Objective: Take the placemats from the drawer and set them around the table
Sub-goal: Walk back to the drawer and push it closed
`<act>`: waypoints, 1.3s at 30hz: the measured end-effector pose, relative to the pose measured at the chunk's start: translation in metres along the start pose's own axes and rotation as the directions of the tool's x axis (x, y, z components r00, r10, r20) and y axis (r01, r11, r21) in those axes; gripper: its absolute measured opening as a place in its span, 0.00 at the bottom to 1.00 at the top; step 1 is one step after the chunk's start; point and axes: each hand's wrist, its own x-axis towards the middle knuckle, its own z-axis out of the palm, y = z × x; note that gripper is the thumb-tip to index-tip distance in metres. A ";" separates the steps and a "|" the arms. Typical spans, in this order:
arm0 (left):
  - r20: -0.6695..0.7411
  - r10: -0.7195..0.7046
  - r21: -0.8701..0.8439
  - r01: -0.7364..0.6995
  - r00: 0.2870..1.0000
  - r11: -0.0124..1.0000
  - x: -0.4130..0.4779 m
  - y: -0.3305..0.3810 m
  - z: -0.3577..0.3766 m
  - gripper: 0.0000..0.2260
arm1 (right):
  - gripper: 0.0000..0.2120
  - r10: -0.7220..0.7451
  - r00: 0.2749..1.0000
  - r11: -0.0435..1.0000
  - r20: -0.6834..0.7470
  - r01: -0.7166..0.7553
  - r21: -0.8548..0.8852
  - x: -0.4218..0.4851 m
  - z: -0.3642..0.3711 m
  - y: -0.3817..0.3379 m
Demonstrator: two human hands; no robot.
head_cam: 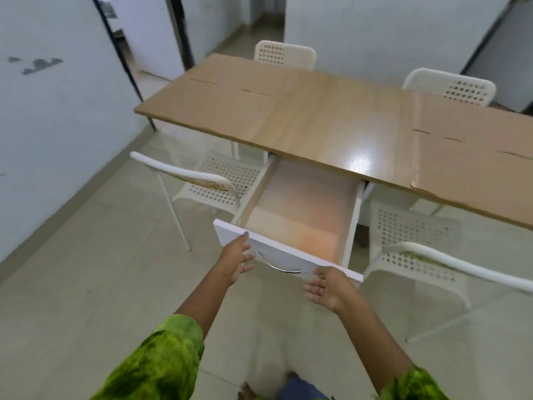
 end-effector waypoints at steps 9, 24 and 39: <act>0.122 -0.052 -0.234 0.080 0.991 0.969 0.027 0.025 0.009 0.36 | 0.10 -0.083 0.986 0.783 -0.142 0.153 0.603 0.010 0.016 -0.002; 0.189 -0.043 -0.247 0.089 0.981 0.965 0.108 0.097 0.062 0.36 | 0.09 -0.127 0.962 0.692 -0.242 0.261 0.673 0.085 0.013 -0.095; 0.170 -0.093 -0.212 0.128 0.981 0.969 0.211 0.178 0.142 0.37 | 0.20 -0.100 0.972 0.711 -0.212 0.219 0.668 0.157 -0.002 -0.220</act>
